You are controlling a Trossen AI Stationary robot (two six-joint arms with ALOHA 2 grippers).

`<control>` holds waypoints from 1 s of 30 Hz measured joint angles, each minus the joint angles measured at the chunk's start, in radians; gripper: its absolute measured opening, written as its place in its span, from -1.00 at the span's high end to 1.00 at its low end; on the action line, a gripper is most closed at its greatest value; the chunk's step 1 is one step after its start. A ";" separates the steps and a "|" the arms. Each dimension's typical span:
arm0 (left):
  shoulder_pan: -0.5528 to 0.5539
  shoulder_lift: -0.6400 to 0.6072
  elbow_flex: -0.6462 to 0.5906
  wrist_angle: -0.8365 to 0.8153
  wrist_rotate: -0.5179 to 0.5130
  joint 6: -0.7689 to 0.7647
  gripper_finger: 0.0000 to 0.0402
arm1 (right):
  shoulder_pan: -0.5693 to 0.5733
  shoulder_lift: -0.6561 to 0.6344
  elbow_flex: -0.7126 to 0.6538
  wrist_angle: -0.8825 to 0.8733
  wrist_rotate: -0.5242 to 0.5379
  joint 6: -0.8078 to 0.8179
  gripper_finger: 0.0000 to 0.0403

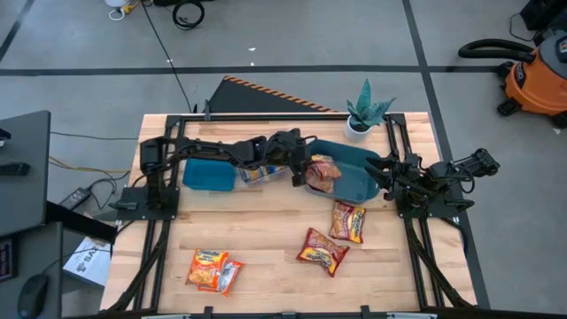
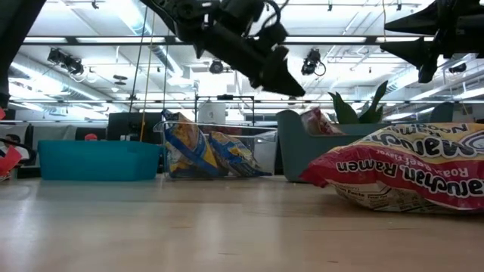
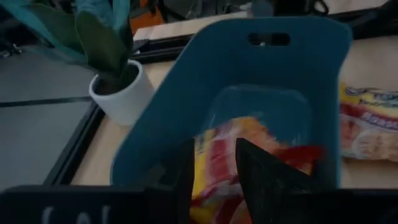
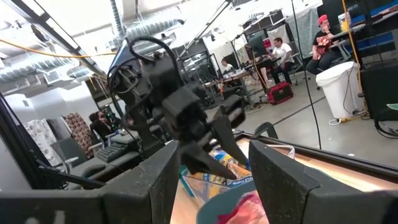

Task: Sort Maruchan noodles
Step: Put the red noodle pack into the green bin

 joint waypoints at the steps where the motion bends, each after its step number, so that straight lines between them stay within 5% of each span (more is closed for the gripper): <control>1: -0.003 -0.006 -0.001 0.001 0.000 0.001 0.39 | 0.000 0.000 0.000 0.000 0.000 0.000 0.01; 12: -0.059 0.014 0.011 0.017 -0.033 -0.155 0.40 | 0.000 0.000 0.000 0.001 0.000 0.000 0.01; 24: -0.044 0.152 0.431 -0.537 -0.054 -0.181 0.40 | 0.000 0.000 0.000 0.007 -0.003 0.000 0.01; 30: -0.034 0.236 0.478 -0.605 -0.027 -0.141 0.40 | 0.000 0.000 0.000 0.015 -0.002 0.000 0.01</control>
